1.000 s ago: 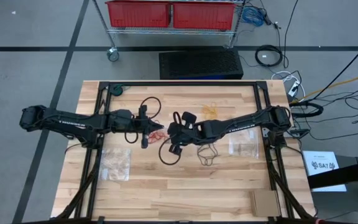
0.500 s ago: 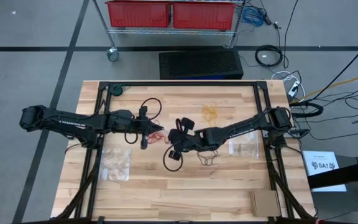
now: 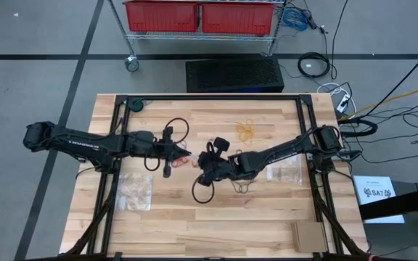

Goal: Sort rubber bands
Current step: Open the top right transparent zip bag, then put the purple rubber band into the top right transparent zip bag

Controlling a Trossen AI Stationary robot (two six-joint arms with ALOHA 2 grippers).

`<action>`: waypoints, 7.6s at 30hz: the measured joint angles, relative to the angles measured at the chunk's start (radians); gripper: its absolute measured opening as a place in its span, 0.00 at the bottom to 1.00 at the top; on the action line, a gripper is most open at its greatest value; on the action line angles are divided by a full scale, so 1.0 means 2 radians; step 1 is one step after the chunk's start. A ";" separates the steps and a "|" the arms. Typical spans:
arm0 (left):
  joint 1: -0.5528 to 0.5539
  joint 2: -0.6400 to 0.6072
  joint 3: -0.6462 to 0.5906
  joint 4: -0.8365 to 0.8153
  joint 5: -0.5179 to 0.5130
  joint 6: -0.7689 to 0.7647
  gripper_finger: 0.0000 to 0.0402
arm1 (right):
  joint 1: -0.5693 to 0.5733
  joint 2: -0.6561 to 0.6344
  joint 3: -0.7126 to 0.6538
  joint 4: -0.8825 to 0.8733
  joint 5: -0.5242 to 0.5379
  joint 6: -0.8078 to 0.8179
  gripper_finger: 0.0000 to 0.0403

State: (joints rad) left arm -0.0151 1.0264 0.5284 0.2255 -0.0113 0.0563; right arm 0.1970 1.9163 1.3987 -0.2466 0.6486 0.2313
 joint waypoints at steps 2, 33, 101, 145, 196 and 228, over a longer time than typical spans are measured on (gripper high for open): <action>-0.001 0.000 0.000 0.000 0.000 0.000 0.00 | 0.000 0.000 0.000 0.007 0.000 -0.008 0.00; -0.011 0.110 0.036 0.051 -0.004 -0.012 0.00 | -0.020 -0.060 -0.100 0.115 -0.101 0.040 0.06; -0.013 0.108 0.040 0.082 -0.042 -0.037 0.00 | -0.060 -0.065 -0.105 0.163 -0.219 0.011 0.52; -0.013 0.108 0.040 0.077 -0.036 -0.034 0.00 | -0.049 -0.145 -0.104 0.016 -0.221 0.013 0.53; -0.013 0.078 0.040 0.020 -0.049 -0.021 0.00 | -0.015 -0.188 -0.123 -0.275 -0.172 0.105 0.52; -0.013 0.047 0.040 -0.021 -0.073 -0.022 0.00 | -0.016 -0.123 -0.303 0.060 -0.212 0.114 0.52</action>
State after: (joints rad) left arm -0.0418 1.1210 0.6079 0.1841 -0.1566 0.0132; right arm 0.1654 1.6701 0.7935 -0.1257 0.2254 0.4601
